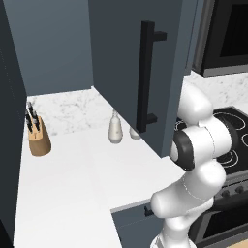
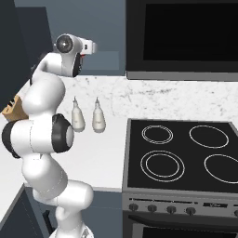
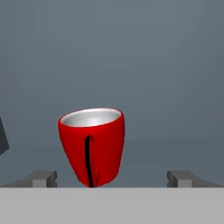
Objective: Gather all objects into one cabinet and sort the glasses and bowls to opposite sides.
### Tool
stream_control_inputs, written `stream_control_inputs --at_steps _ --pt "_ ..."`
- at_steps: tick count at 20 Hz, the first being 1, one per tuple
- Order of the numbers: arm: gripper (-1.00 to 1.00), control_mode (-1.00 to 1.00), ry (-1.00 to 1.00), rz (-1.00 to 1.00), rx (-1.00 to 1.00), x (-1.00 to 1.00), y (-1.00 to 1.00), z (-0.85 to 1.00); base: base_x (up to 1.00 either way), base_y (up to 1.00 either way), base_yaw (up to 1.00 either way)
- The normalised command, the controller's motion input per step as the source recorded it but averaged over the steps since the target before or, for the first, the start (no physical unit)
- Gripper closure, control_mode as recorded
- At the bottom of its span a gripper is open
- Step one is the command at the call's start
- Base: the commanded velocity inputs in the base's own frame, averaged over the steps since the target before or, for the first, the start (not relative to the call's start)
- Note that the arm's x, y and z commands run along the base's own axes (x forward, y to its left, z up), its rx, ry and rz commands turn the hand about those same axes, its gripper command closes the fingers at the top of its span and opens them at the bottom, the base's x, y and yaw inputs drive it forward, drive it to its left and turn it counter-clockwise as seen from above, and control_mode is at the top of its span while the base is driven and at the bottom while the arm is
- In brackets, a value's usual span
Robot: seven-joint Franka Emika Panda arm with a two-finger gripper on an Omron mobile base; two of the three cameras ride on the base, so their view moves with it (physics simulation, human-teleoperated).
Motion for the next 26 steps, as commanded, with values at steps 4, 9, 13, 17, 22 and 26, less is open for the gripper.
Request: stream_control_inputs --at_steps 4,9,13,17,22,26 --pt "-1.00 -1.00 0.00 -0.01 0.00 0.24 0.16 -0.06 0.00 0.00 0.00" --pt "-1.00 -1.00 0.00 -0.01 0.00 0.23 0.15 -0.05 0.00 0.00 0.00" --pt "-1.00 -1.00 0.00 -0.02 0.00 0.13 0.04 -0.02 0.00 0.00 0.00" --pt "-1.00 -1.00 0.00 -0.03 0.00 0.06 0.03 -0.01 0.00 0.00 0.00" --pt "-1.00 -1.00 0.00 -0.03 0.00 0.06 0.09 -0.04 0.00 0.00 0.00" --pt "1.00 -1.00 0.00 -0.03 -0.03 0.14 0.17 -0.10 0.00 0.00 0.00"
